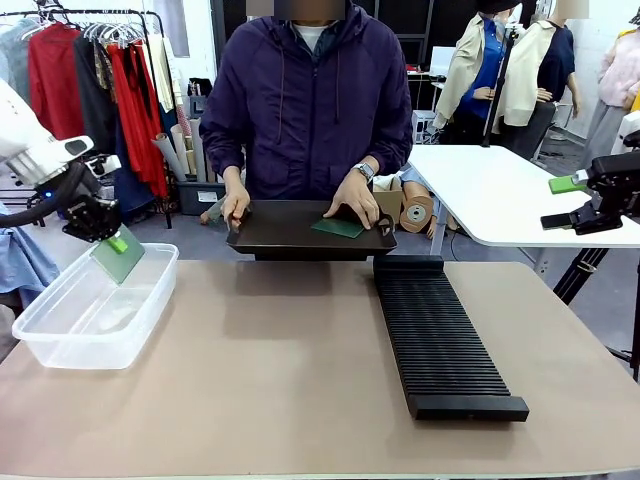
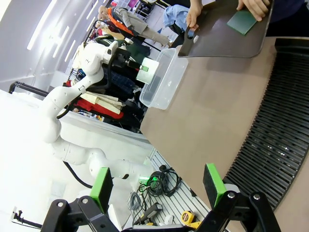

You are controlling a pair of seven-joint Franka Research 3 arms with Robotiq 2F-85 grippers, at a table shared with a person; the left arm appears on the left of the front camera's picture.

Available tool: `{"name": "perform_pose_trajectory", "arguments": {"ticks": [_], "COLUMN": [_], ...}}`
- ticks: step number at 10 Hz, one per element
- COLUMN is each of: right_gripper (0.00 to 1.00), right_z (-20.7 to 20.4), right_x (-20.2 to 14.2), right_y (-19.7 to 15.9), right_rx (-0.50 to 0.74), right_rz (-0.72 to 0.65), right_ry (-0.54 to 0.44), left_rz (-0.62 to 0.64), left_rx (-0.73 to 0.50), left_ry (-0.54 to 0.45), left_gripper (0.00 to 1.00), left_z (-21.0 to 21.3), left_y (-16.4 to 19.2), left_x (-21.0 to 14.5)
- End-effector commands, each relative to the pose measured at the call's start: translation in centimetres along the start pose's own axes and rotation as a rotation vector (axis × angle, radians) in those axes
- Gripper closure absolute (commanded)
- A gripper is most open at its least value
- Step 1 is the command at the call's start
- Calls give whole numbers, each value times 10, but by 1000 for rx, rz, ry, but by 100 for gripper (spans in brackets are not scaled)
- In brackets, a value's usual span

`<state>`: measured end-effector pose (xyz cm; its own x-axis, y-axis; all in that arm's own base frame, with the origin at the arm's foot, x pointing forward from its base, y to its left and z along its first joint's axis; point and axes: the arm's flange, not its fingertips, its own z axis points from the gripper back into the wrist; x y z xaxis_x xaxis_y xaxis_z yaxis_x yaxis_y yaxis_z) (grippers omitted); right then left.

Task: Sort PCBs into racks and boxes based on the side picked up.
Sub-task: If the short side of the Blank PCB is picked up, insert it into the PCB Rack ; if the long side is picked up, place it in the Organizing box.

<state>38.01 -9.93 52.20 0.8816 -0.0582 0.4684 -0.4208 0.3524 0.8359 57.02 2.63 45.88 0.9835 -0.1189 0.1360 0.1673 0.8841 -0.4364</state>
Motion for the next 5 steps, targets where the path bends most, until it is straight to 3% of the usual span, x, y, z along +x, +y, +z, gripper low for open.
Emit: {"name": "perform_pose_trajectory", "arguments": {"ticks": [1, 5], "right_gripper": [0, 0], "right_z": [0, 0], "right_x": [2, 2], "right_y": [1, 1], "right_rx": [12, 12], "right_rz": [9, 9], "right_ry": [-10, -10], "left_rz": [6, -12], "left_rx": [51, 54], "left_ry": [-15, -27], "left_gripper": [100, 100], "left_z": [-17, -56], "left_y": [-3, 19], "left_x": [-9, -9]}}
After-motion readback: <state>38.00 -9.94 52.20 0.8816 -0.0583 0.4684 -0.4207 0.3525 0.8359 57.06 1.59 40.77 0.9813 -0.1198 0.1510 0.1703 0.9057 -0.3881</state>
